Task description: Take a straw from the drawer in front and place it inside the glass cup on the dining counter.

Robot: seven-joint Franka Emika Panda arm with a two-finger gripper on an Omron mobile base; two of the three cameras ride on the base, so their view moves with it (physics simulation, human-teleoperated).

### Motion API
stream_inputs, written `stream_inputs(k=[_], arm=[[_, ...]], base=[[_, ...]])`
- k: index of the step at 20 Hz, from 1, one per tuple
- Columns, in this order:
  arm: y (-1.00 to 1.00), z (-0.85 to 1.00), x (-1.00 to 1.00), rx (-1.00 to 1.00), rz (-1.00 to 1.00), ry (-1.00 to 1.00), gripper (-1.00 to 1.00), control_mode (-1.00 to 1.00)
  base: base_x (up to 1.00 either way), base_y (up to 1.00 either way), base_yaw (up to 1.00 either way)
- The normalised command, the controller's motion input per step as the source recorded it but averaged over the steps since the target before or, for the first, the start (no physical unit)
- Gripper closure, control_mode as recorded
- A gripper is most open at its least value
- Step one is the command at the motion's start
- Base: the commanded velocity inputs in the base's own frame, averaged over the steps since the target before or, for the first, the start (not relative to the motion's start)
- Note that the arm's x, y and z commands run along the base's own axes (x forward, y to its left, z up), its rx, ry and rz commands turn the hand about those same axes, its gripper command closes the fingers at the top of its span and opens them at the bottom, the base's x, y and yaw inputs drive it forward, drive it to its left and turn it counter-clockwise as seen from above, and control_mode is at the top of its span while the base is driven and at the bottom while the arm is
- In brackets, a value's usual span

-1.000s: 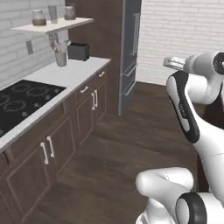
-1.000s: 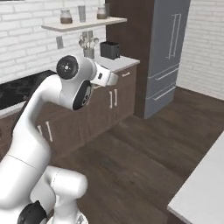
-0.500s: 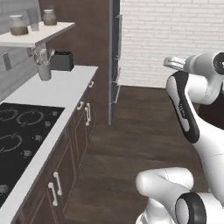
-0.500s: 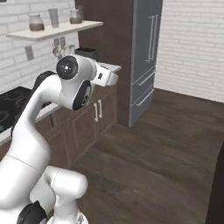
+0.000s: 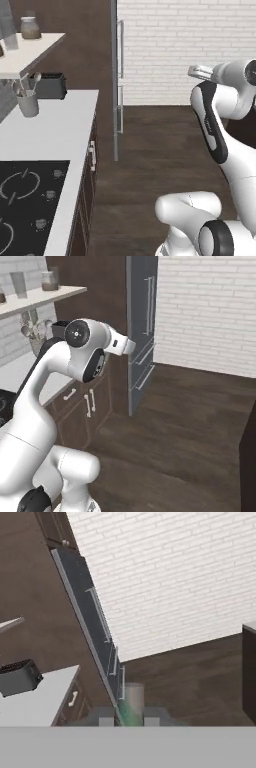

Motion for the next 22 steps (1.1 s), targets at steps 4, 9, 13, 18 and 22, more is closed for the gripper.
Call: stream_inputs(k=[4,9,13,18,22], arm=[[0.0,0.0,0.0,0.0,0.0,0.0,1.0,1.0],[0.0,0.0,0.0,0.0,0.0,0.0,1.0,1.0],[0.0,0.0,0.0,0.0,0.0,0.0,1.0,1.0],[0.0,0.0,0.0,0.0,0.0,0.0,1.0,1.0],[0.0,0.0,0.0,0.0,0.0,0.0,1.0,1.0]], base=[[1.0,0.15,-0.29],[1.0,0.02,-0.29],[1.0,0.0,-0.29],[1.0,0.0,-0.3],[1.0,0.0,-0.34]])
